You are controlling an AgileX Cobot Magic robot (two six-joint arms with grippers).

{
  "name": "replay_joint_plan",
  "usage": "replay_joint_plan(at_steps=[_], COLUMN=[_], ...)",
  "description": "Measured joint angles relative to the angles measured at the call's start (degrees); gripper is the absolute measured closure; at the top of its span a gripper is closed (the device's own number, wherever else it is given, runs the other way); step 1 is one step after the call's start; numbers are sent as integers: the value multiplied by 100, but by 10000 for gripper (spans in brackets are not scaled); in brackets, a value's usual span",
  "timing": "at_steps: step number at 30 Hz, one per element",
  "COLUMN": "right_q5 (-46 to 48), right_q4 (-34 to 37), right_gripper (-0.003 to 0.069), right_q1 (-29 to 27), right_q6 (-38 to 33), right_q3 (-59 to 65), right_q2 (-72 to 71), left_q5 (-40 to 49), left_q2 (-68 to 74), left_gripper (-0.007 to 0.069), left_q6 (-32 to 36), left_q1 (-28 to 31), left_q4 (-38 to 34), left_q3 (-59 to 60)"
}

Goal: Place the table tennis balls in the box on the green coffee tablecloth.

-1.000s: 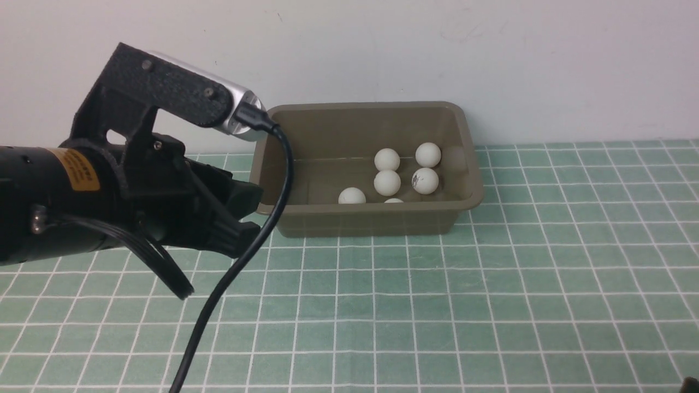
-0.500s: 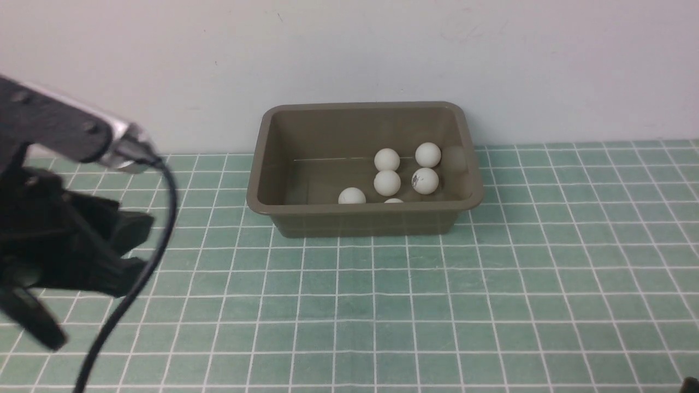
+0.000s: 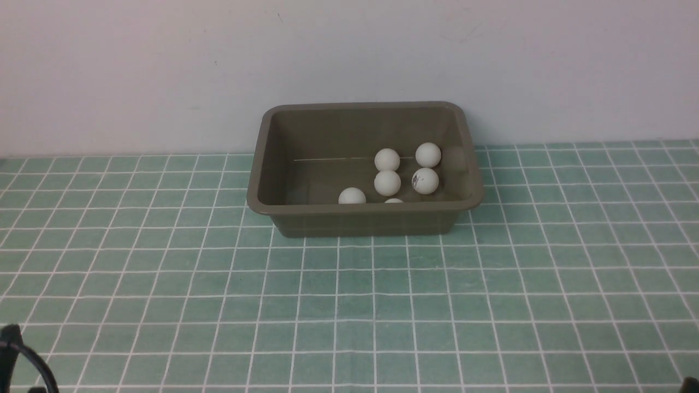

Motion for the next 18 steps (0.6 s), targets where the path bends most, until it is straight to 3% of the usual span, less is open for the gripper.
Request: replay_joint_plan(at_steps=[18], right_q5=[-5], right_q4=[0], right_gripper=[195], right_q1=[0], right_q6=[0], right_q3=[0], right_q2=[0], left_q5=[544], left_q2=[-1055], left_gripper=[384], left_q6=[169], left_q1=[0], left_q4=[262], left_q3=[383])
